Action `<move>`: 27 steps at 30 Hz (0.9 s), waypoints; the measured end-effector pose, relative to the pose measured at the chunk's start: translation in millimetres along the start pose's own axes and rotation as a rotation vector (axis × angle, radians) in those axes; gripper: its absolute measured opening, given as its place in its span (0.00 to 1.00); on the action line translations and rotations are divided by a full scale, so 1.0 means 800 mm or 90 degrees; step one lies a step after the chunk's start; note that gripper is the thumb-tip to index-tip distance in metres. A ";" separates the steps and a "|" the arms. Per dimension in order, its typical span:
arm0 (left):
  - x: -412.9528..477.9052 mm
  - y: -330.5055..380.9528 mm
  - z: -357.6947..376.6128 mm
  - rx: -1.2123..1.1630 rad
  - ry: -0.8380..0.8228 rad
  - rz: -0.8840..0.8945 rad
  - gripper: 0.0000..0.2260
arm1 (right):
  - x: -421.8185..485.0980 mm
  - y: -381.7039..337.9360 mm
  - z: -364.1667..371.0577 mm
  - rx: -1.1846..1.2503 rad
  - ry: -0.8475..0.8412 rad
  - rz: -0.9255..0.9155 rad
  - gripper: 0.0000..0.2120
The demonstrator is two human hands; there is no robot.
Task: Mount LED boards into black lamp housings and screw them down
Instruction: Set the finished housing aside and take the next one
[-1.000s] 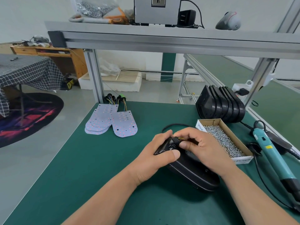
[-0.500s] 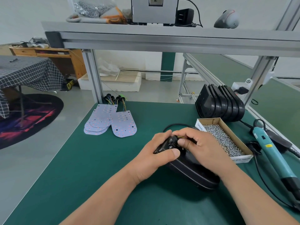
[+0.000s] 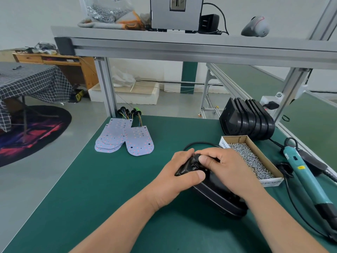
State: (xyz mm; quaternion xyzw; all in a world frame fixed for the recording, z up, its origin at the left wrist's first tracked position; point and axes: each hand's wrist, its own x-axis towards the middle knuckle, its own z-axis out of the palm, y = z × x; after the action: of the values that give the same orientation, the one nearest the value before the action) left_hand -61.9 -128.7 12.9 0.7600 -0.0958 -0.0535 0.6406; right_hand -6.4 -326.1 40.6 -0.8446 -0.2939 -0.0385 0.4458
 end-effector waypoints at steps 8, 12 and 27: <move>-0.001 0.003 0.000 -0.007 -0.005 0.001 0.42 | -0.002 0.005 0.000 0.046 -0.006 0.018 0.10; 0.001 0.003 -0.001 -0.006 -0.006 0.000 0.43 | -0.004 0.007 -0.001 0.048 -0.002 0.012 0.10; -0.003 0.003 -0.002 -0.005 -0.007 -0.002 0.44 | -0.002 0.008 -0.010 -0.005 -0.063 -0.016 0.13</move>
State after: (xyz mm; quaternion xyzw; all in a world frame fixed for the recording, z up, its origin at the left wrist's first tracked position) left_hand -63.7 -127.1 15.0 0.7572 -0.0975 -0.0591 0.6432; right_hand -3.1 -335.9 40.2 -0.8434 -0.3258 -0.0031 0.4272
